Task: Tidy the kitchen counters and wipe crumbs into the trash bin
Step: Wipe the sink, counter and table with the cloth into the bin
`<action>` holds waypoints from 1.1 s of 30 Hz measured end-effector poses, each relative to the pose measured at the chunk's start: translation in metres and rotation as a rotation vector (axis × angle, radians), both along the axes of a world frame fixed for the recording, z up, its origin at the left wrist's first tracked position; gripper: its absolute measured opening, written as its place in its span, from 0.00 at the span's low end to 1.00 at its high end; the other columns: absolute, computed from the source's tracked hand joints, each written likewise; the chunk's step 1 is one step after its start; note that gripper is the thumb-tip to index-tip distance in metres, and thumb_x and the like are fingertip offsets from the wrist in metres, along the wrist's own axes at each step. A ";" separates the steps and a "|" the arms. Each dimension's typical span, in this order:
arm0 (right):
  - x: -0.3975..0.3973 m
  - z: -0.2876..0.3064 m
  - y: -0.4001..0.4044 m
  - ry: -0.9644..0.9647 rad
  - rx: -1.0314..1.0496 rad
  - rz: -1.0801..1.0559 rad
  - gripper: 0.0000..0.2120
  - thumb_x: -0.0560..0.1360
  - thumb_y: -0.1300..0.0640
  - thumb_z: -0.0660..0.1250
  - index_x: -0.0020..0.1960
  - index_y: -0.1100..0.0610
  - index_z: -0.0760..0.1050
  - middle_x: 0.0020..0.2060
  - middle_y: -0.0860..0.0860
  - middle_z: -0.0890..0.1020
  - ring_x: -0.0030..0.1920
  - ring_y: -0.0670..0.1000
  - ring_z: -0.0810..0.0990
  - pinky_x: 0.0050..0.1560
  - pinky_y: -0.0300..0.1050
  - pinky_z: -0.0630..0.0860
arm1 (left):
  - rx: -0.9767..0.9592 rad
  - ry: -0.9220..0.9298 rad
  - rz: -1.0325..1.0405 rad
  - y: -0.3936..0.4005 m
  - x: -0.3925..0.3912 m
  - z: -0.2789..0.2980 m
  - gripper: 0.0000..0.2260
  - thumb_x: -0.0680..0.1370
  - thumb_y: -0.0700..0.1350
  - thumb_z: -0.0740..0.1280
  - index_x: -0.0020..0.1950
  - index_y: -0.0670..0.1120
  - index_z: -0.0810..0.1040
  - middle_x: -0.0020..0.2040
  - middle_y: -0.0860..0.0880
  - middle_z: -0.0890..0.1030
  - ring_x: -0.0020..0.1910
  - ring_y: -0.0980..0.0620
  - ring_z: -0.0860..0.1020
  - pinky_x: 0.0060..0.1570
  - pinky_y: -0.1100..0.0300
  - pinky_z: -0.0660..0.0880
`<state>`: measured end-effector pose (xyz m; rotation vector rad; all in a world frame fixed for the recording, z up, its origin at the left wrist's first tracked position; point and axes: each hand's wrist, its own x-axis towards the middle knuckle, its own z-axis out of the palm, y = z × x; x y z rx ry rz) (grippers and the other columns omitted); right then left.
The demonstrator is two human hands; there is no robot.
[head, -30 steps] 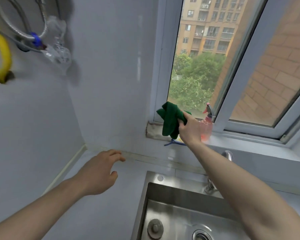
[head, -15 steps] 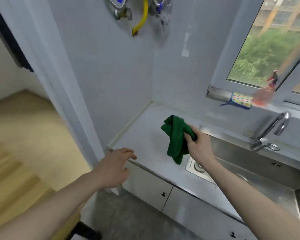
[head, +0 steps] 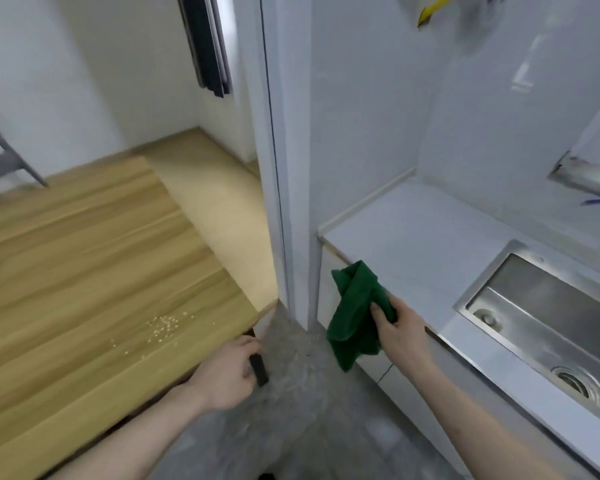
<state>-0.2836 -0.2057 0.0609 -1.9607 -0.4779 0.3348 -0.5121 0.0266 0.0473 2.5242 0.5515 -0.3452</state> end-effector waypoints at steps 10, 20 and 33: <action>-0.090 -0.035 0.085 0.077 -0.090 0.144 0.08 0.83 0.54 0.63 0.57 0.43 0.79 0.44 0.39 0.85 0.44 0.36 0.82 0.42 0.32 0.75 | 0.014 0.069 0.086 0.055 -0.087 -0.033 0.22 0.76 0.44 0.64 0.71 0.53 0.73 0.72 0.55 0.71 0.69 0.54 0.71 0.67 0.65 0.65; -0.194 -0.147 -0.122 0.199 -0.197 -0.466 0.10 0.80 0.58 0.66 0.60 0.50 0.82 0.48 0.41 0.86 0.47 0.31 0.80 0.46 0.23 0.72 | -0.095 0.257 -0.356 -0.075 -0.042 -0.150 0.22 0.75 0.44 0.64 0.71 0.49 0.74 0.69 0.51 0.72 0.68 0.50 0.72 0.68 0.59 0.68; -0.288 -0.352 -0.501 0.357 -0.452 -0.941 0.15 0.80 0.58 0.67 0.65 0.48 0.80 0.55 0.44 0.86 0.58 0.50 0.82 0.60 0.46 0.77 | -0.362 0.602 -0.389 -0.487 -0.032 -0.445 0.23 0.77 0.54 0.68 0.69 0.46 0.75 0.69 0.47 0.77 0.67 0.47 0.76 0.62 0.61 0.71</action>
